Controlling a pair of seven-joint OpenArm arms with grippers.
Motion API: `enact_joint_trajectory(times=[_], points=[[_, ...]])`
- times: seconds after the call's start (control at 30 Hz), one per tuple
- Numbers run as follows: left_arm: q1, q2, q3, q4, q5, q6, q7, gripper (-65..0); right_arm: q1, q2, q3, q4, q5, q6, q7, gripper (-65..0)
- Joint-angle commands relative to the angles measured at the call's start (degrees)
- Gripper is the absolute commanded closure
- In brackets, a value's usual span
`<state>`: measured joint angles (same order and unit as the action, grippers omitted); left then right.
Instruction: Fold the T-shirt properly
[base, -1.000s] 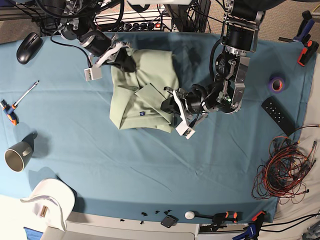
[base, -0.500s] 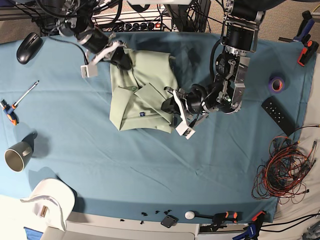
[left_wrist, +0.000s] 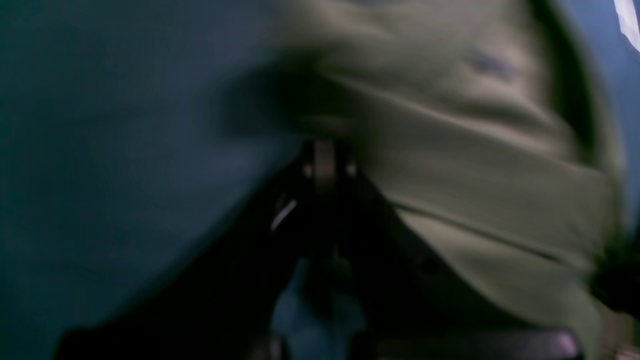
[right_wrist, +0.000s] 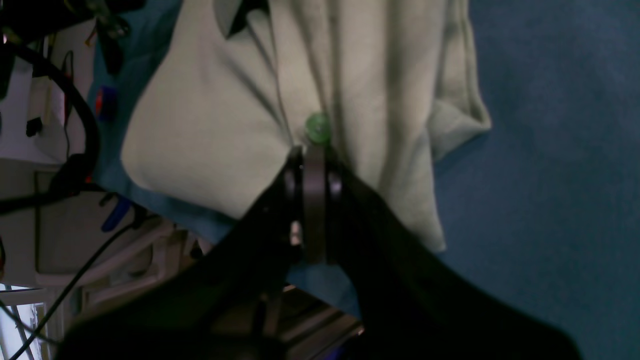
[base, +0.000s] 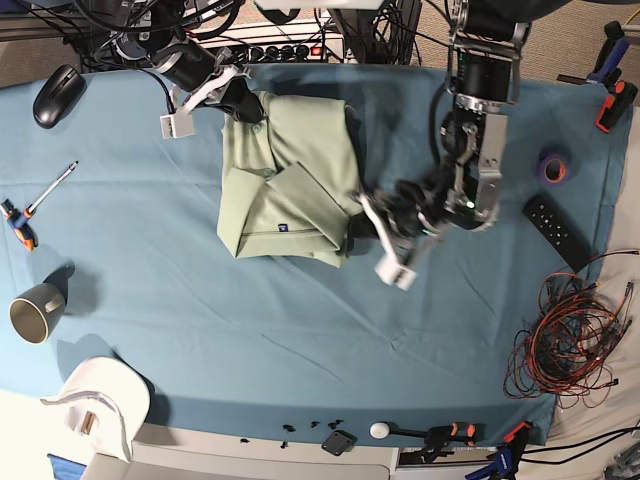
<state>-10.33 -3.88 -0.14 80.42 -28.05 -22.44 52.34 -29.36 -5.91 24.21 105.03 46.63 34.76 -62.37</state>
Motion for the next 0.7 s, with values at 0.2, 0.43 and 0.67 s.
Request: enact_joint_trajectory(times=[0.2,0.43,0.67], points=[[-4.33,-2.71,-2.40,1.33,0.00,0.63,-1.09,0.0,-1.33,0.22,0.28,-0.13,-2.73,-1.18,-7.58,0.0],[-4.92,-5.49,-2.40,1.33,-0.04,0.83,-1.38,0.0,-1.92,1.88,0.28,-0.02,-2.43,-1.18,-8.09,0.0],[-4.92,-5.81,-2.40,1.33,-0.04,0.83,-1.38,0.0,-3.04,2.78,0.28,0.33,4.57,0.70,-11.37,0.0]])
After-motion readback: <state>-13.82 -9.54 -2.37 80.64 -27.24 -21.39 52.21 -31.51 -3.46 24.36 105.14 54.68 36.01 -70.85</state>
